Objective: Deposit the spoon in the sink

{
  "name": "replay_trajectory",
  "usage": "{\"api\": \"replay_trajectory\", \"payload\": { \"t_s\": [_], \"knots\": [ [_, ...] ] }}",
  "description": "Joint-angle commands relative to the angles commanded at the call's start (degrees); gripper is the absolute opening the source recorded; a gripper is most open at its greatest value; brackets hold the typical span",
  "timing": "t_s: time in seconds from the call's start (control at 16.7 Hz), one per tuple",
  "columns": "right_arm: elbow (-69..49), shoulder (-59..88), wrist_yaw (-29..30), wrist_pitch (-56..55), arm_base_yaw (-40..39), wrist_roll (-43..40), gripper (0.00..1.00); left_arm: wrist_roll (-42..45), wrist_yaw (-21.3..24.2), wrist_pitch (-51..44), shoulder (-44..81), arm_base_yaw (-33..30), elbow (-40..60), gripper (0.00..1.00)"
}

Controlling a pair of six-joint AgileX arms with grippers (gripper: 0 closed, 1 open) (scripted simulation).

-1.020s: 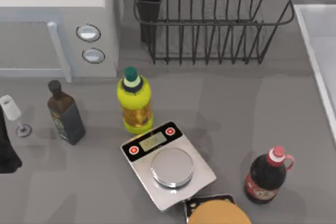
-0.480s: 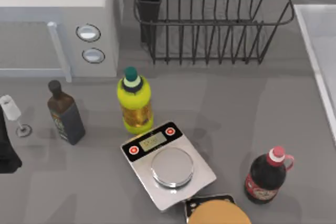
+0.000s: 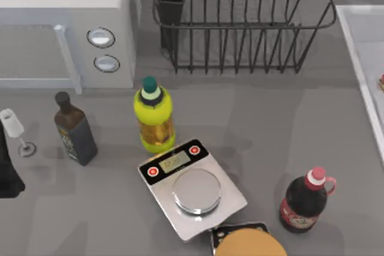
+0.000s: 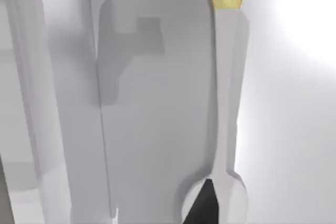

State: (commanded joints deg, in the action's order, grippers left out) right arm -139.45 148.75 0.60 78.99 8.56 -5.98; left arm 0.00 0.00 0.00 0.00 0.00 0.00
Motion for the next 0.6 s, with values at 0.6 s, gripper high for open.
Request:
{"api": "replay_trajectory", "payload": {
  "t_s": [0.6],
  "knots": [
    [0.0, 0.0, 0.0, 0.0, 0.0, 0.0, 1.00, 0.0, 0.0, 0.0, 0.0, 0.0, 0.0, 1.00]
  ]
}}
